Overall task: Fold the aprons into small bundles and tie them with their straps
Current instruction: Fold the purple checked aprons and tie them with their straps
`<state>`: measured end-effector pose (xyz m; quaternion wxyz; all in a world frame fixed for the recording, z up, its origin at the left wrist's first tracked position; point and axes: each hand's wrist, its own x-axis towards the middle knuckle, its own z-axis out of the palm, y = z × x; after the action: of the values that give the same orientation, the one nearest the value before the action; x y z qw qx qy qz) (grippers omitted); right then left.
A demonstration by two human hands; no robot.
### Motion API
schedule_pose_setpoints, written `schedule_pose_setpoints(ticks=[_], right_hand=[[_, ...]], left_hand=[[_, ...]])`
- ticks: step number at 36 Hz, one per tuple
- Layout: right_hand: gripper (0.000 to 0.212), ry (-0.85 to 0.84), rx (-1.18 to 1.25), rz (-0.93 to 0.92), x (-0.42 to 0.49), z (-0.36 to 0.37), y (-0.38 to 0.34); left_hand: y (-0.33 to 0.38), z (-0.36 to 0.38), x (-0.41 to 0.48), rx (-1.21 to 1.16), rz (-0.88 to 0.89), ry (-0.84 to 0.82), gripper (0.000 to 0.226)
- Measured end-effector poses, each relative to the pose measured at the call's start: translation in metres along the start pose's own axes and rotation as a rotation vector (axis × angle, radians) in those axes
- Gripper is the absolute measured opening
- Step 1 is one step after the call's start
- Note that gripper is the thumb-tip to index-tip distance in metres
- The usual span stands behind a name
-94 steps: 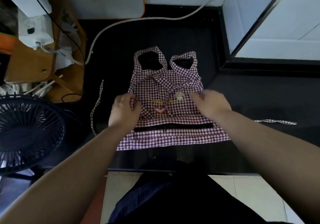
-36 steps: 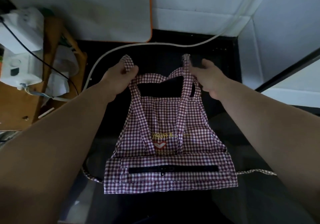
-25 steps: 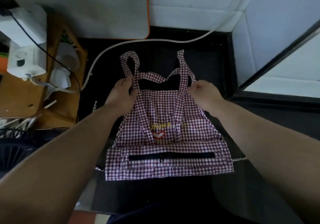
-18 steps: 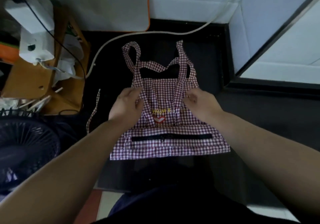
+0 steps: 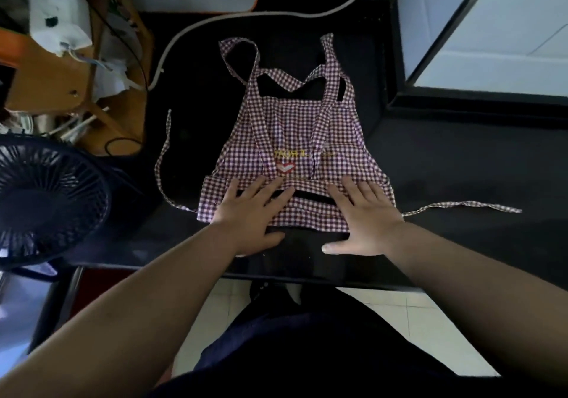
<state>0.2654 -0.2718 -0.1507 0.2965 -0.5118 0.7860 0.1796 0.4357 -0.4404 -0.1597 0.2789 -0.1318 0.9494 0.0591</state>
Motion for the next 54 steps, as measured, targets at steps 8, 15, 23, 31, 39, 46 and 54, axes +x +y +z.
schedule_pose_setpoints(ticks=[8,15,23,31,39,46,54], right_hand=[[0.048,0.146,0.193,-0.052,-0.009,-0.019,-0.001],[0.018,0.031,0.365,0.041,-0.008,-0.061,0.02],[0.065,0.123,-0.027,0.223,0.008,-0.037,0.014],[0.064,0.137,0.158,0.177,-0.001,-0.004,0.016],[0.091,0.129,0.137,0.097,-0.004,-0.001,0.021],[0.052,0.079,0.538,0.042,-0.011,-0.027,0.033],[0.024,0.088,0.242,0.141,-0.006,-0.053,0.046]], left_hand=[[-0.005,-0.012,-0.007,-0.201,0.027,0.137,0.087],[-0.035,-0.055,0.01,-0.599,0.01,0.022,0.039],[-0.022,-0.048,0.034,0.06,-0.177,0.199,0.043],[-0.003,-0.008,0.023,-0.114,-0.051,0.156,0.098],[-0.008,-0.03,0.026,-0.059,-0.011,0.04,0.113],[-0.024,-0.052,0.027,-0.351,0.017,0.027,0.052],[-0.046,-0.071,0.036,-0.357,-0.142,-0.071,0.029]])
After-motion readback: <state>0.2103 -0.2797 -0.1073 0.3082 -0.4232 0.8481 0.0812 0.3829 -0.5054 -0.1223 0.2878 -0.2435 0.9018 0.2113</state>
